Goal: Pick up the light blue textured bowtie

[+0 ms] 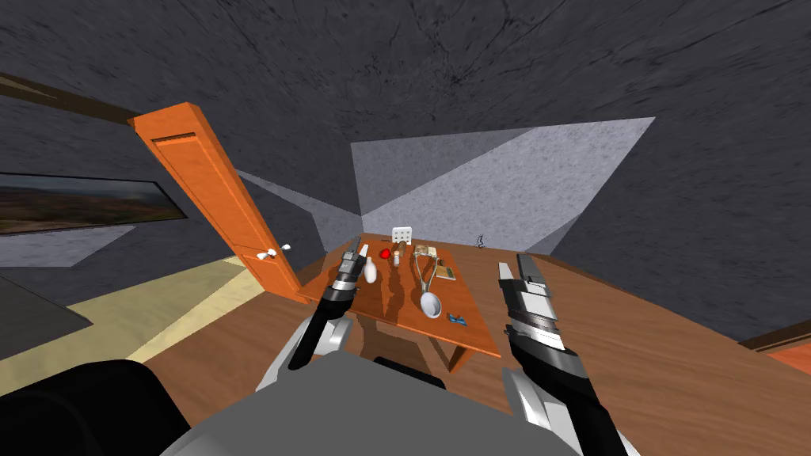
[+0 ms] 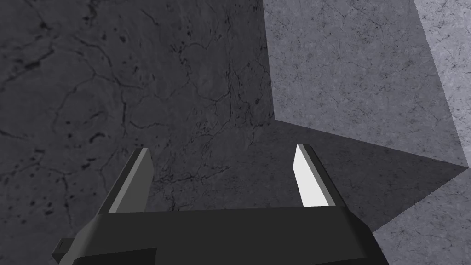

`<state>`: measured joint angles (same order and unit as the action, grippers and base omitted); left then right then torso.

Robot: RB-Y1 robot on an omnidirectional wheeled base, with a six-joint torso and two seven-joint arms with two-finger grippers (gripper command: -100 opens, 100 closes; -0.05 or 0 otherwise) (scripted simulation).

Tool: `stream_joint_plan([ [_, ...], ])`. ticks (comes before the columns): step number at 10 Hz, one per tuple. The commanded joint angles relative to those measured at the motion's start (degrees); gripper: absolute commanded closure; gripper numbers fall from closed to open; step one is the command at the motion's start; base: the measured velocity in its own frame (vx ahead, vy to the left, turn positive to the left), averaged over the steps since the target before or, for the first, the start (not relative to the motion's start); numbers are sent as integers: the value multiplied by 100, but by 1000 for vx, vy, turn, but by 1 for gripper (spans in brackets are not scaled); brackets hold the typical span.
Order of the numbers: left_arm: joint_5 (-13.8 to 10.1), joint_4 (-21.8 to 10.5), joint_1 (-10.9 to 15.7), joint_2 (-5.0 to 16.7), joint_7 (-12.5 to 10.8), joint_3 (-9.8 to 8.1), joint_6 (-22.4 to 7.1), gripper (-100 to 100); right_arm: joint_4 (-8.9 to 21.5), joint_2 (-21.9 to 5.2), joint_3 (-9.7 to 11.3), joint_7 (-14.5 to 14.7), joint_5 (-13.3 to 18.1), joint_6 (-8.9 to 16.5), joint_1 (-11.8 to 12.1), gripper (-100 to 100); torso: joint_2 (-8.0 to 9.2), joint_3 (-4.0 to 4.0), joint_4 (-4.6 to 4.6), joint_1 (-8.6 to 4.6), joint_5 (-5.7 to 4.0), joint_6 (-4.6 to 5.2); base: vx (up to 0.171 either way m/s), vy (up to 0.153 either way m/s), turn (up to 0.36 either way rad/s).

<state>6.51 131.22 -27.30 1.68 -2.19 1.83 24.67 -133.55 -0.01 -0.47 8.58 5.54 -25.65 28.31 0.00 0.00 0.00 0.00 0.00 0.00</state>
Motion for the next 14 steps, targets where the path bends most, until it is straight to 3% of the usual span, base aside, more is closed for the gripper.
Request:
stream_joint_plan([
  [1, 0, 0, 0, 0, 0, 0, 0, 0, 23, -199, 6, 7, 56, -9, 38, -100, 0, 0, 0, 0, 0, 0, -53, 7, 6],
  [7, 0, 0, 2, -1, 0, 1, 0, 0, 331, -1193, -5, 62, 498, -10, 312, -100, 55, 32, 12, 18, 4, -1, -123, 33, 56],
  [14, 0, 0, 0, 0, 0, 0, 0, 0, 1116, -2244, -59, 166, 1264, 66, 746, -100, 17, 11, 5, 1, 0, 1, -50, 23, 155],
])
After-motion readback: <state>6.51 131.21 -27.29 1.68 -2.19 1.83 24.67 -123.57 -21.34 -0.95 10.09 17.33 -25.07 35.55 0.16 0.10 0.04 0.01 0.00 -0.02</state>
